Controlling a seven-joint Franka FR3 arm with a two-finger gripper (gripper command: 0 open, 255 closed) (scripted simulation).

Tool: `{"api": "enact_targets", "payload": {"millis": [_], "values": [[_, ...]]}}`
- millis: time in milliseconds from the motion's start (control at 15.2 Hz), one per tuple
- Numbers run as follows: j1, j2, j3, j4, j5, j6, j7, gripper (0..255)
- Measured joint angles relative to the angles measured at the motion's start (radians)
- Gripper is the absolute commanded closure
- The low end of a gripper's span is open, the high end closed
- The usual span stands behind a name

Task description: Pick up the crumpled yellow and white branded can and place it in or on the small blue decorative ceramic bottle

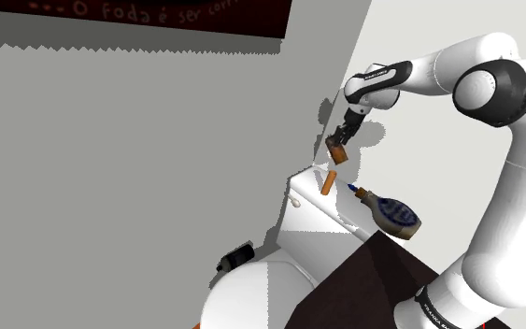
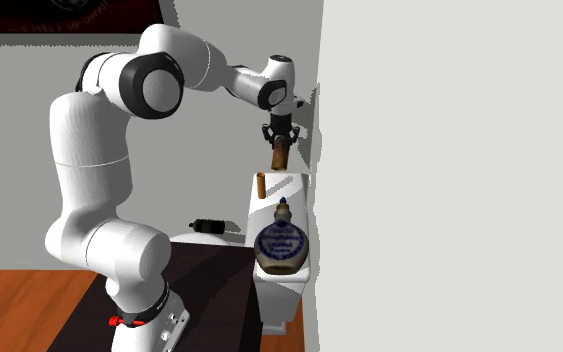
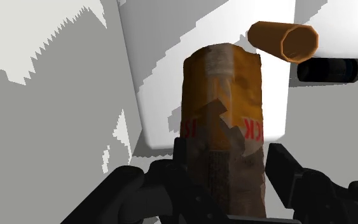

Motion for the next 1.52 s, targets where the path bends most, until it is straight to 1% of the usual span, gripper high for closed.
{"api": "enact_targets", "payload": {"millis": [1122, 1386, 1518], "values": [[0.006, -0.076, -0.017, 0.133, -0.048, -0.201, 0.038, 255], [0.003, -0.173, -0.036, 0.023, -0.083, -0.182, 0.019, 255], [-0.002, -0.246, -0.049, -0.061, -0.112, -0.165, 0.007, 255]]}}
